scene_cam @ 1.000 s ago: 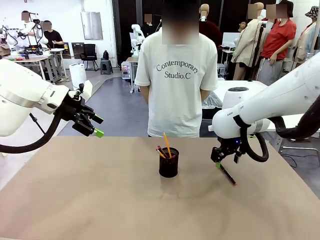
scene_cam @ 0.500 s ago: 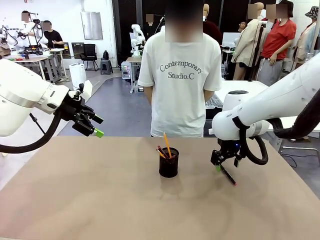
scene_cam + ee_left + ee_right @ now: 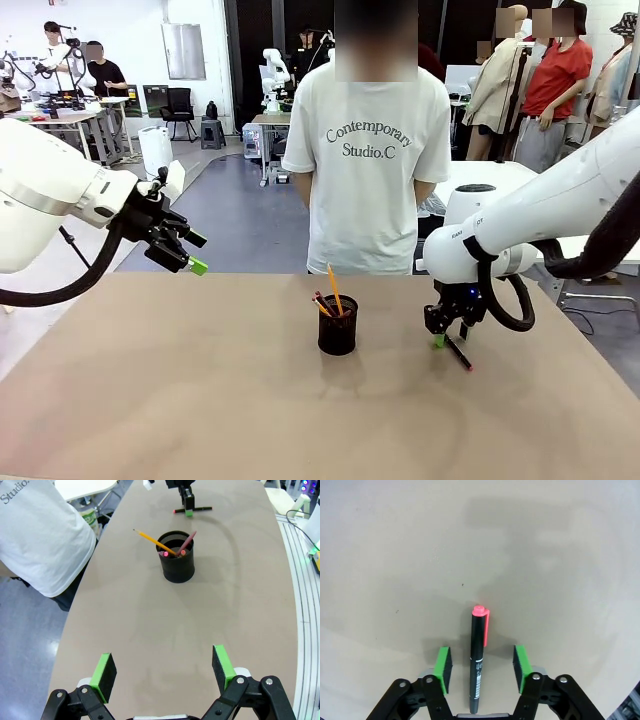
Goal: Place the pens into the pen holder.
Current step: Pick up a writing instrument from the table and place it into the Pen holder.
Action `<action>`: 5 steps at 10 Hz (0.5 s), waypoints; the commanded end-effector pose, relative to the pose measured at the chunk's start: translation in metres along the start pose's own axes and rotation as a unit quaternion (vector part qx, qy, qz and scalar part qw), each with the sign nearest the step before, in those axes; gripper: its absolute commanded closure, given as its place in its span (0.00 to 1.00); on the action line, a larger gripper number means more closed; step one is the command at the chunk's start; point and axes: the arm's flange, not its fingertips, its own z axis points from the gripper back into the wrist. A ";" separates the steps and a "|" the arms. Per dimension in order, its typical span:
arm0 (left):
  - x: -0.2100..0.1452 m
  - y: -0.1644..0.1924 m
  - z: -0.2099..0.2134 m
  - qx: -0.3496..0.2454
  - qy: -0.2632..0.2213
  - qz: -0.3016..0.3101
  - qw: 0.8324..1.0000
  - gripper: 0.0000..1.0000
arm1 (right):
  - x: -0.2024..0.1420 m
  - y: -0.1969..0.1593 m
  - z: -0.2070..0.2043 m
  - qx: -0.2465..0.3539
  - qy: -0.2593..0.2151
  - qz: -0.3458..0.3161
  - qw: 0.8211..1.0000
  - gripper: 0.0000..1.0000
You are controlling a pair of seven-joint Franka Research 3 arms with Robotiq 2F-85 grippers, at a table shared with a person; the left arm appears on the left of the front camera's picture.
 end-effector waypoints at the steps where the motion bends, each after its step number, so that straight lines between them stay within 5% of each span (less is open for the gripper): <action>1: 0.001 0.000 0.003 0.003 0.005 0.003 1.000 0.00 | 0.004 -0.001 0.001 0.015 -0.008 0.006 1.000 0.99; 5: 0.001 0.000 0.003 0.003 0.005 0.003 1.000 0.00 | 0.003 -0.001 0.001 0.020 -0.009 0.010 1.000 1.00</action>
